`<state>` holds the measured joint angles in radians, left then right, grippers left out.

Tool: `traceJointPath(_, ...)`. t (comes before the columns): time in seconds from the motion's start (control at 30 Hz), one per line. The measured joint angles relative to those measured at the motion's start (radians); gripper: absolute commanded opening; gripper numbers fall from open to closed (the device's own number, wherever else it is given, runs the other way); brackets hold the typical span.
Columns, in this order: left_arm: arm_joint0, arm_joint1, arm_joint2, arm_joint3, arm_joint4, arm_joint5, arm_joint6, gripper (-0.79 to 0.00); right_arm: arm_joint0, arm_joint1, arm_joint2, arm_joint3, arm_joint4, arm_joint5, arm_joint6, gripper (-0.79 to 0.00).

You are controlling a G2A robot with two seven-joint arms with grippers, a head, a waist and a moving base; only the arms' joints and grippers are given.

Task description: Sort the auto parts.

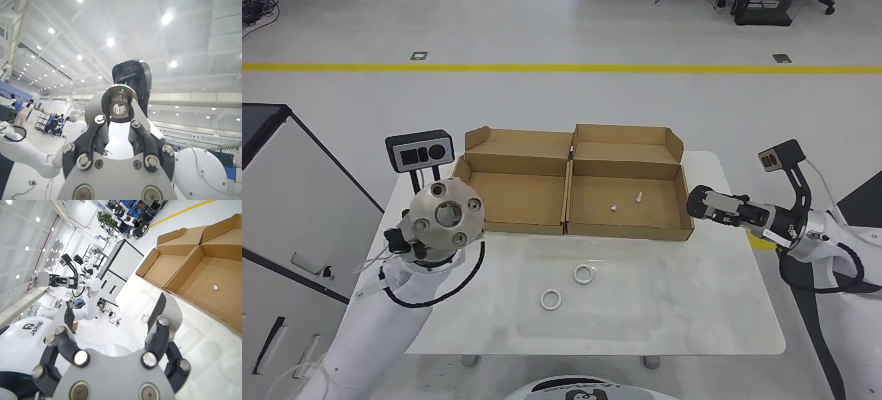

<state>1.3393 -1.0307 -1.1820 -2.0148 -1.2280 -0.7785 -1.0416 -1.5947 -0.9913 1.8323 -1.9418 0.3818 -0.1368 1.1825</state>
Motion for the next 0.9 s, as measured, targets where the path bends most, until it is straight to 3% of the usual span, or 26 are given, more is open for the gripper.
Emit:
traceJointPath(0.27,0.002,-0.013,-0.002,0.021,0.063,0.023,-0.003,-0.785,0.000,0.000,0.000,0.000,0.000,0.000,0.000,0.000)
traceJointPath(0.9,0.002,-0.013,-0.002,0.022,0.066,0.024,-0.004,-0.785,0.000,0.000,0.000,0.000,0.000,0.000,0.000,0.000)
